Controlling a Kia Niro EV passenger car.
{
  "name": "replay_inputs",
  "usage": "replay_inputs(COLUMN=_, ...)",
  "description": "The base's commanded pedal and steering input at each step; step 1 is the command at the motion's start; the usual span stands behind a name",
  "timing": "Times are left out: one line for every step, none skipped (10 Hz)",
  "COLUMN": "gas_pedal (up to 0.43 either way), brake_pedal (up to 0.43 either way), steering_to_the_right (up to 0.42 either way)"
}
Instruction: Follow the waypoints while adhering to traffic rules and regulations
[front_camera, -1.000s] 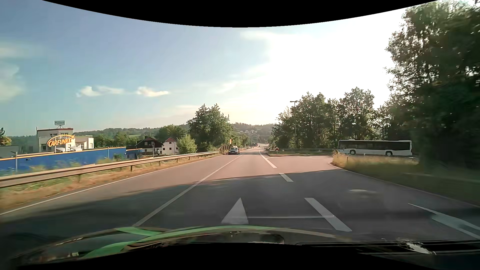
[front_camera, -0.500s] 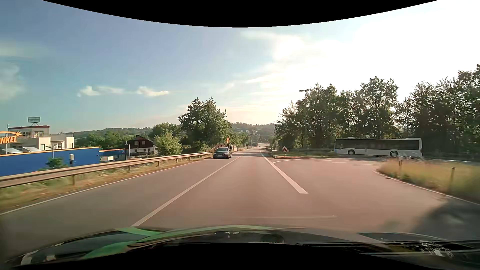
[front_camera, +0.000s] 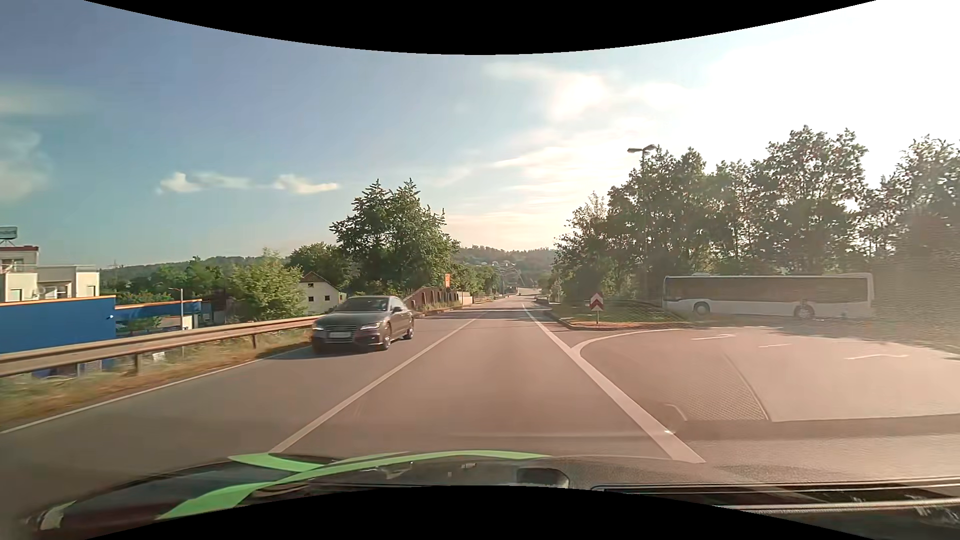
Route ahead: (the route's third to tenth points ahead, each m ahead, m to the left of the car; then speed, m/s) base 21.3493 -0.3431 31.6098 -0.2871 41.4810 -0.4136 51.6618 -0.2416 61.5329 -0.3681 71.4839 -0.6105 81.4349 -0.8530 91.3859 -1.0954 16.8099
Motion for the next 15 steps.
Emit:
replay_inputs(gas_pedal=0.150, brake_pedal=0.000, steering_to_the_right=-0.002)
replay_inputs(gas_pedal=0.150, brake_pedal=0.000, steering_to_the_right=-0.002)
replay_inputs(gas_pedal=0.150, brake_pedal=0.000, steering_to_the_right=-0.002)
replay_inputs(gas_pedal=0.150, brake_pedal=0.000, steering_to_the_right=-0.002)
replay_inputs(gas_pedal=0.157, brake_pedal=0.000, steering_to_the_right=-0.002)
replay_inputs(gas_pedal=0.157, brake_pedal=0.000, steering_to_the_right=-0.002)
replay_inputs(gas_pedal=0.157, brake_pedal=0.000, steering_to_the_right=-0.003)
replay_inputs(gas_pedal=0.157, brake_pedal=0.000, steering_to_the_right=-0.003)
replay_inputs(gas_pedal=0.157, brake_pedal=0.000, steering_to_the_right=-0.003)
replay_inputs(gas_pedal=0.157, brake_pedal=0.000, steering_to_the_right=-0.003)
replay_inputs(gas_pedal=0.157, brake_pedal=0.000, steering_to_the_right=-0.003)
replay_inputs(gas_pedal=0.150, brake_pedal=0.000, steering_to_the_right=-0.003)
replay_inputs(gas_pedal=0.150, brake_pedal=0.000, steering_to_the_right=-0.003)
replay_inputs(gas_pedal=0.150, brake_pedal=0.000, steering_to_the_right=-0.003)
replay_inputs(gas_pedal=0.138, brake_pedal=0.000, steering_to_the_right=-0.003)
